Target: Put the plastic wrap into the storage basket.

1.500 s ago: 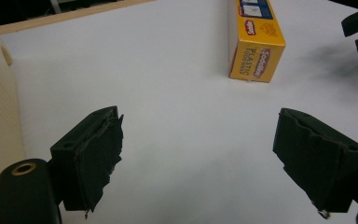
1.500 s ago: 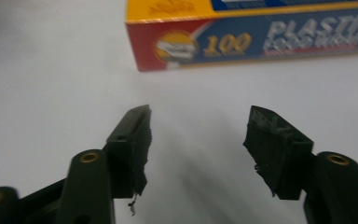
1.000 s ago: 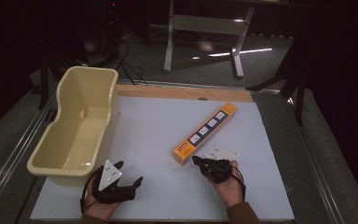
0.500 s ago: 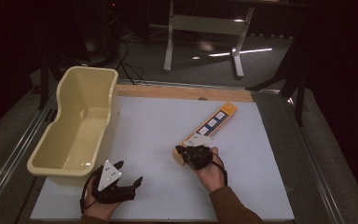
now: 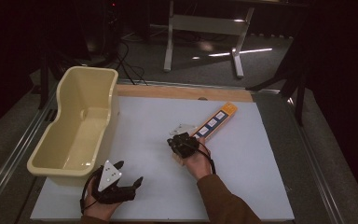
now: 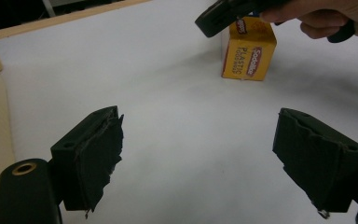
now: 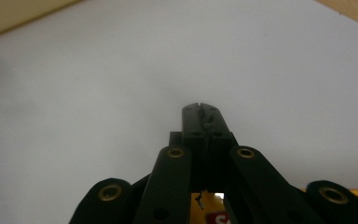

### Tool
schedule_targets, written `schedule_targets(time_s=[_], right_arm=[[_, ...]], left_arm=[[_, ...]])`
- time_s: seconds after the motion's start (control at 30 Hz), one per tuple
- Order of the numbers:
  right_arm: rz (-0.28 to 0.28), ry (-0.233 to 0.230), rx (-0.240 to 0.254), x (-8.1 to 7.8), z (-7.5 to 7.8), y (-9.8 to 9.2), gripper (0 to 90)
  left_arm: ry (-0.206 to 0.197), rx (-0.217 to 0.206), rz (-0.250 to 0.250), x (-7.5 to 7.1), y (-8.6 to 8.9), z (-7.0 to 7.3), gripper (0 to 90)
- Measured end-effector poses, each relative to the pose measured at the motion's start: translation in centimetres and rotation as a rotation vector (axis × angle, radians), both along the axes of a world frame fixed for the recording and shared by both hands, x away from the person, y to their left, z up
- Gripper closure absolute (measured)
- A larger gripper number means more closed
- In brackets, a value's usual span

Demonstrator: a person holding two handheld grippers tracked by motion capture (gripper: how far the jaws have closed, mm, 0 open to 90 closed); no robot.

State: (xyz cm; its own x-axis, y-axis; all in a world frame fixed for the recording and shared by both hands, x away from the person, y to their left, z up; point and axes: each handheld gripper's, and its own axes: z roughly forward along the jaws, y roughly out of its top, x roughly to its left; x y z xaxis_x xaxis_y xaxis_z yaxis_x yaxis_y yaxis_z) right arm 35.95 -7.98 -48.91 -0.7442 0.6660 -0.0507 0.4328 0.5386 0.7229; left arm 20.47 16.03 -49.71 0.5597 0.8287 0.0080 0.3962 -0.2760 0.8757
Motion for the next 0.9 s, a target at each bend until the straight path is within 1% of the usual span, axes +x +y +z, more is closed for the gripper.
schedule_targets(time_s=[0.03, 0.07, 0.17, 0.2, 0.27, 0.3, 0.33, 0.47, 0.5, 0.53, 0.6, 0.63, 0.67, 0.7, 0.83, 0.87, 0.9], right_arm=[[0.0, 0.0, 0.0, 0.0, 0.0, 0.0, 89.7], [0.006, 0.009, -0.025, 0.3, -0.1, 0.3, 89.8], [0.013, 0.023, -0.056, 0.5, -0.4, 0.4, 89.7], [0.016, 0.034, -0.072, 0.6, -0.6, 0.4, 89.8], [0.015, 0.035, -0.08, 0.7, -0.7, 0.4, 89.8], [0.01, 0.058, -0.078, 1.0, -1.0, 0.2, 89.7], [0.008, 0.067, -0.071, 1.0, -1.0, 0.1, 89.8], [0.005, 0.078, -0.087, 1.0, -0.9, 0.1, 89.8], [0.007, 0.102, -0.083, 1.0, -0.8, -0.1, 89.8], [0.011, 0.114, -0.085, 1.1, -0.8, -0.2, 89.8], [0.019, 0.119, -0.101, 1.0, -0.7, -0.2, 89.8], [0.019, 0.119, -0.101, 1.0, -0.7, -0.2, 89.8], [0.011, 0.131, -0.112, 0.7, -0.6, -0.4, 89.7], [0.011, 0.133, -0.116, 0.6, -0.5, -0.5, 89.7], [0.018, 0.129, -0.129, 0.0, -0.5, -1.1, 89.8], [0.012, 0.135, -0.133, -0.6, -0.5, -1.7, 89.7], [0.012, 0.135, -0.133, -0.6, -0.5, -1.7, 89.7]], left_arm=[[0.0, 0.0, 0.0, 0.0, 0.0, 0.0, 15.8], [0.0, -0.001, 0.0, 0.0, 0.0, 0.0, 15.8], [0.001, -0.003, -0.006, 0.0, 0.0, 0.0, 15.8], [0.0, -0.002, -0.009, 0.0, -0.1, 0.0, 15.8], [-0.005, -0.003, -0.01, -0.1, -0.1, 0.1, 15.8], [-0.006, -0.003, -0.01, -0.1, -0.1, 0.1, 15.8], [-0.005, -0.004, -0.008, 0.0, -0.1, 0.1, 15.8], [-0.004, -0.005, -0.006, 0.0, 0.0, 0.0, 15.8], [-0.005, -0.009, -0.011, -0.1, 0.0, 0.1, 15.8], [-0.006, -0.008, -0.013, -0.1, 0.0, 0.1, 15.8], [-0.008, -0.008, -0.013, -0.1, 0.0, 0.1, 15.8], [-0.008, -0.008, -0.013, -0.1, 0.0, 0.1, 15.8], [-0.008, -0.01, -0.013, -0.1, 0.0, 0.1, 15.8], [-0.008, -0.01, -0.011, -0.1, 0.0, 0.1, 15.8], [-0.012, -0.008, -0.012, -0.1, 0.0, 0.1, 15.8], [-0.01, -0.01, -0.011, -0.1, 0.0, 0.1, 15.8], [-0.01, -0.01, -0.011, -0.1, 0.0, 0.1, 15.8]])
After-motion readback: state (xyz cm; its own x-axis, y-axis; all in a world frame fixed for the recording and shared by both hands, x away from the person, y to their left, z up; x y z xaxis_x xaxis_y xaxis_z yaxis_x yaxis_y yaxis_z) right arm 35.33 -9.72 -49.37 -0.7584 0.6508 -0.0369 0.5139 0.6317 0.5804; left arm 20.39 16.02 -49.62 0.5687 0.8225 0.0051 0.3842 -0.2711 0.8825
